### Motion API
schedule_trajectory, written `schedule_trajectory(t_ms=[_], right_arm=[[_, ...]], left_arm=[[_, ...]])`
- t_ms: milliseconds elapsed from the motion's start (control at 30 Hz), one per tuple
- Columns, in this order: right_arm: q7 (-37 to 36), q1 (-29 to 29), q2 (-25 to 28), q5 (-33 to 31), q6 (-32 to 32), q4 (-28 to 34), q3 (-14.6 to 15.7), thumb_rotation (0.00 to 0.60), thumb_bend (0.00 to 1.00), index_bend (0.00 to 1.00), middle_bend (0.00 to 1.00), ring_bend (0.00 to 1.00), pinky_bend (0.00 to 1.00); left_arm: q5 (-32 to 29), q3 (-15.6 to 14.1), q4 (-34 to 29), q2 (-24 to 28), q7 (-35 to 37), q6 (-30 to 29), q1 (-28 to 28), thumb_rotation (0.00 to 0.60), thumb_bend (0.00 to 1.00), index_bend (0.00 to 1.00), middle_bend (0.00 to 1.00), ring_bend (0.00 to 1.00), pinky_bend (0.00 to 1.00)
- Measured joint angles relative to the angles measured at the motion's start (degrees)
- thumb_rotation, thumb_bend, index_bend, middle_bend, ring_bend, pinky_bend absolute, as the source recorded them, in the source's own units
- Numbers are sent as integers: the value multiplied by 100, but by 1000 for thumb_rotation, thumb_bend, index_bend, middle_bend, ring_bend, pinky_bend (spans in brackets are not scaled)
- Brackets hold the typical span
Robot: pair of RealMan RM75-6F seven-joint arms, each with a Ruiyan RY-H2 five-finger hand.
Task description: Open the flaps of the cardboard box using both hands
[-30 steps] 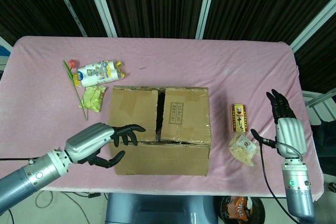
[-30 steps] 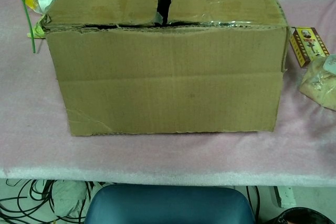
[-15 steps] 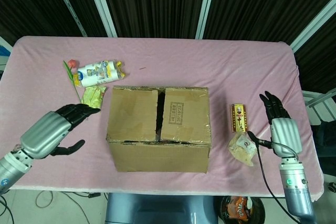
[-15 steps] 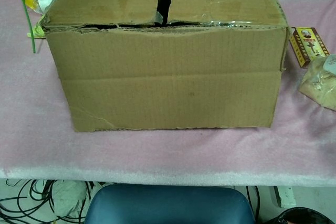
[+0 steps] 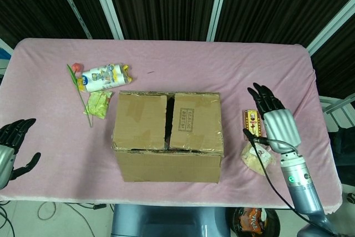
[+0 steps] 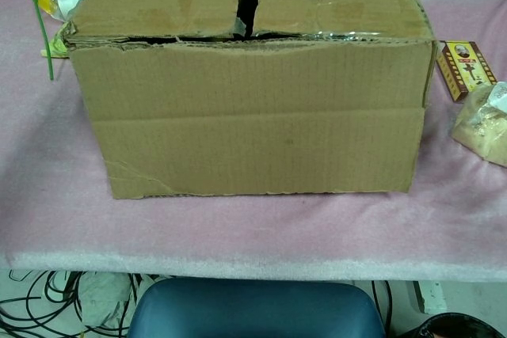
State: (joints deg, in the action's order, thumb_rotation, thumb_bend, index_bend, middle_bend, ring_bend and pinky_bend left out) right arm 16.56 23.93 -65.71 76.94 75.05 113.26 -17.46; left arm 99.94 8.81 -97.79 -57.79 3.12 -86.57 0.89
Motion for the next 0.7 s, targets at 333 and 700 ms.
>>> schedule_trajectory(t_ms=[333,700], right_arm=[[900,1083,-555,-494,-822,141,-316,600,251,0,0,0,232],[1686,2029,-1679,-1257,-1262,-482,-339,600,435,97,72,31,232]], left_arm=[[-150,-123,305,-165,490,-161,53,600,293,49,120,103,170],[-308,-200,356,-119,680,-210,137,600,293,49,118,103,170]])
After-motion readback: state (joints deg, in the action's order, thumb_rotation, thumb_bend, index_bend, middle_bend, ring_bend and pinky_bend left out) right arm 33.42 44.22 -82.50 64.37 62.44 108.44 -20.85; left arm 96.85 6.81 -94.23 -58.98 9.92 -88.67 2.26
